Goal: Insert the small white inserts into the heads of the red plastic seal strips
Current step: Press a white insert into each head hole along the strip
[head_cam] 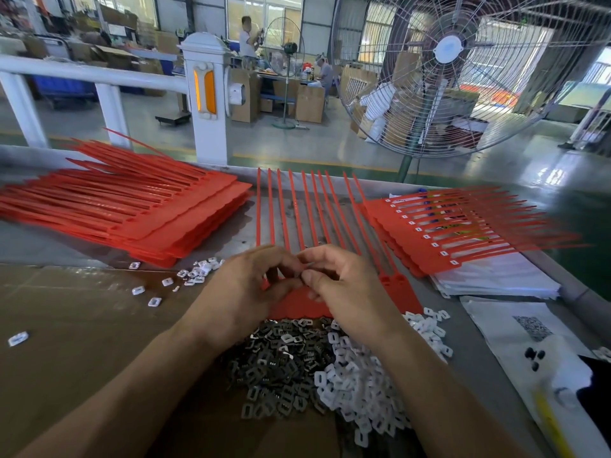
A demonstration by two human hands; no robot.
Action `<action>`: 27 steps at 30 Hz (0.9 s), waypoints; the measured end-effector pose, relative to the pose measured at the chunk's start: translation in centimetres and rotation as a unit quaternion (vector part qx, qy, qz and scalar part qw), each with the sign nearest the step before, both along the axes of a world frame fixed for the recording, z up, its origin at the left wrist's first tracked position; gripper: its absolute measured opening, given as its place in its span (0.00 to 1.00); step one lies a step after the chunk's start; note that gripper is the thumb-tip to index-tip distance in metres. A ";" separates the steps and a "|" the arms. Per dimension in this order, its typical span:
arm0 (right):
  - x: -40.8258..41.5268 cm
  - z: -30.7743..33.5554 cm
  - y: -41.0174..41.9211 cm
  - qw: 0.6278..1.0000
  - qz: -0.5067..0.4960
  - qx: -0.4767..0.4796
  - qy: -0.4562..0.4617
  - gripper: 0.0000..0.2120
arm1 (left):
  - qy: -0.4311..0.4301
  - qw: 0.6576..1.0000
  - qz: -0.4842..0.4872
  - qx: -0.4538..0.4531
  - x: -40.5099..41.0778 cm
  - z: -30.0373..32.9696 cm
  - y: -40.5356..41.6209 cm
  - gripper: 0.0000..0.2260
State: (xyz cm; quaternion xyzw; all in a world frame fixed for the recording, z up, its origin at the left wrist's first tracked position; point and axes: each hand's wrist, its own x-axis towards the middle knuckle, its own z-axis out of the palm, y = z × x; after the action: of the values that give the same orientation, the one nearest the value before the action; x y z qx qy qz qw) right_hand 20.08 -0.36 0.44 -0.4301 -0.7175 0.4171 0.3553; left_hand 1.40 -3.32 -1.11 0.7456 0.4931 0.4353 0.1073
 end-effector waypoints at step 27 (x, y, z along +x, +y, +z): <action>-0.2 0.3 -0.3 0.998 0.037 -0.031 0.027 0.08 | -0.205 0.976 -0.041 -0.056 0.8 1.3 -0.9 0.02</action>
State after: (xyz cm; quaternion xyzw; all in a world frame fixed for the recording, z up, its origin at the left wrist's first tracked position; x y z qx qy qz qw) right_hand 19.93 -0.61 0.72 -0.4024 -0.7099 0.4637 0.3450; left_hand 2.22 -4.26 0.23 0.6530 0.4531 0.5456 0.2658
